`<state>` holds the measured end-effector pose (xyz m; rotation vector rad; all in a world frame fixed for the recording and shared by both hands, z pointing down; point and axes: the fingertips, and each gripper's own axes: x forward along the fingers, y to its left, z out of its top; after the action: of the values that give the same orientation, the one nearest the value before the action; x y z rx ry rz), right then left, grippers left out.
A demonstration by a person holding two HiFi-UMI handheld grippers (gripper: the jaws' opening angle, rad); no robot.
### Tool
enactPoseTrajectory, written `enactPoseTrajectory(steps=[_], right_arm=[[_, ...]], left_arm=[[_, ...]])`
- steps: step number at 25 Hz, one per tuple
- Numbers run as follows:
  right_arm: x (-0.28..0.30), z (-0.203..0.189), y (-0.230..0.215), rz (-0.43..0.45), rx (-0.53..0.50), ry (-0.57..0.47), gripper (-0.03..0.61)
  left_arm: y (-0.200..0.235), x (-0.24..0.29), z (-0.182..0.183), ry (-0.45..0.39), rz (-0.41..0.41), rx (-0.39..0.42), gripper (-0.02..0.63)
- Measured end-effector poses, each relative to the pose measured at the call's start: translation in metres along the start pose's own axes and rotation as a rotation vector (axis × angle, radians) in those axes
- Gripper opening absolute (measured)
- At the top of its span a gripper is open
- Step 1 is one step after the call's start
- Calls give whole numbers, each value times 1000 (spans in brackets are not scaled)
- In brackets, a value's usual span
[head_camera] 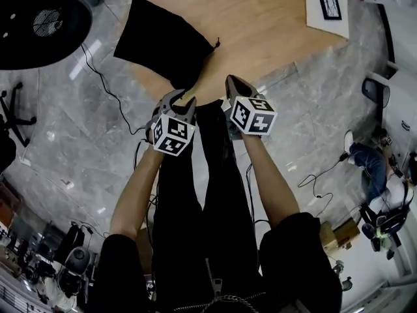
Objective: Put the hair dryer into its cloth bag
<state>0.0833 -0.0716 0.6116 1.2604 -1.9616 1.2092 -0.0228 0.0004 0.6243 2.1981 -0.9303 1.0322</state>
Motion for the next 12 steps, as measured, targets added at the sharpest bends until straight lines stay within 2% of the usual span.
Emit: enactPoseTrajectory(steps=[2, 5, 8, 10, 12], right_arm=[[-27, 9, 17, 10, -6, -55, 11], [-78, 26, 51, 4, -75, -162, 11], [-125, 46, 92, 7, -171, -248, 11], [-147, 55, 122, 21, -235, -274, 11], [-169, 61, 147, 45, -230, -294, 11]], left_arm=[[0, -22, 12, -23, -4, 6, 132], [-6, -66, 35, -66, -9, 9, 130], [-12, -115, 71, -165, -3, 6, 129], [-11, -150, 98, -247, 27, 9, 93], [-14, -186, 122, -322, 55, 19, 38]])
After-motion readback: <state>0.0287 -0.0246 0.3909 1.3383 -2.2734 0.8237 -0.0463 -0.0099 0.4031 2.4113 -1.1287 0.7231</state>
